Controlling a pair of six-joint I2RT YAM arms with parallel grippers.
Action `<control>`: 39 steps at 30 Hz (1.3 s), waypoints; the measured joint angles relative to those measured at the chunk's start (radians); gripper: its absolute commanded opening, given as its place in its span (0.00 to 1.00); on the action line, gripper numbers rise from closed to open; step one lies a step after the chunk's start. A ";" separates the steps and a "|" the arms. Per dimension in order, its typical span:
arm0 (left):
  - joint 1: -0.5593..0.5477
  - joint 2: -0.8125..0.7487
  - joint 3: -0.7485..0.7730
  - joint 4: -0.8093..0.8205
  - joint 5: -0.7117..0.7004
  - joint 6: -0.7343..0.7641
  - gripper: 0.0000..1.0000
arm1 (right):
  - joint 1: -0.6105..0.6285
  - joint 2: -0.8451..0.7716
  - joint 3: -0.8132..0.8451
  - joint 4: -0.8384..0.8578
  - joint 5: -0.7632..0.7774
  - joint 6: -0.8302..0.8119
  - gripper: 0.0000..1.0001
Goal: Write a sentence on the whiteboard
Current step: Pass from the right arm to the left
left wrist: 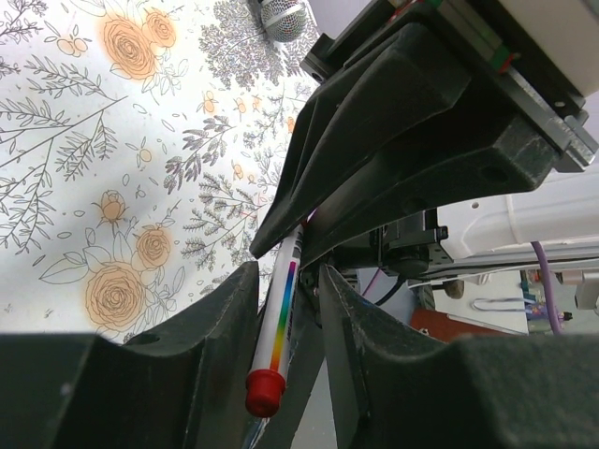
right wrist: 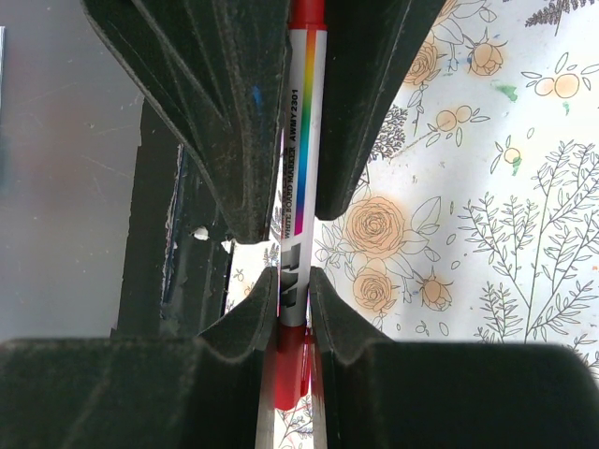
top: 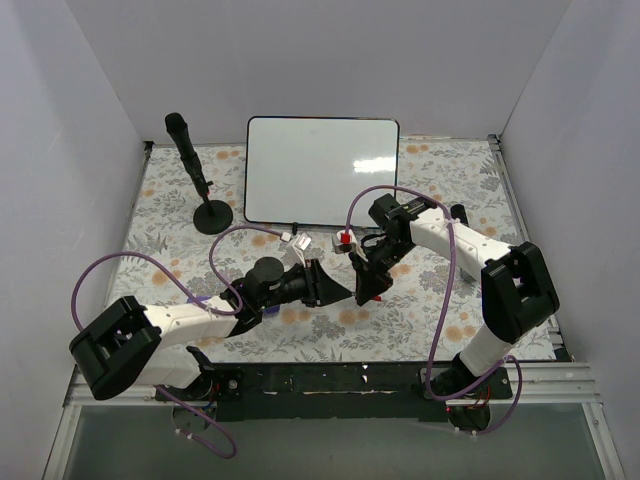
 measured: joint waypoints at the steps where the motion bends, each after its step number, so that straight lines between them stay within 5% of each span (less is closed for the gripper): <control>1: 0.000 -0.001 -0.003 0.005 -0.004 -0.002 0.31 | 0.000 0.000 0.000 0.000 0.000 0.000 0.01; 25: 0.000 -0.002 -0.025 0.047 -0.009 -0.029 0.24 | 0.002 0.000 0.000 0.000 -0.006 0.000 0.01; 33: 0.000 -0.001 -0.026 0.055 -0.011 -0.035 0.00 | 0.006 0.000 0.000 -0.001 -0.007 0.000 0.01; 35: 0.000 -0.001 -0.026 0.059 -0.011 -0.035 0.00 | 0.006 0.000 0.000 -0.002 -0.007 0.000 0.10; 36: 0.000 -0.001 -0.027 0.060 -0.011 -0.035 0.00 | 0.006 0.000 0.000 -0.002 -0.007 0.000 0.27; 39: 0.000 -0.002 -0.027 0.061 -0.011 -0.031 0.00 | 0.006 0.000 0.000 -0.003 -0.007 0.001 0.45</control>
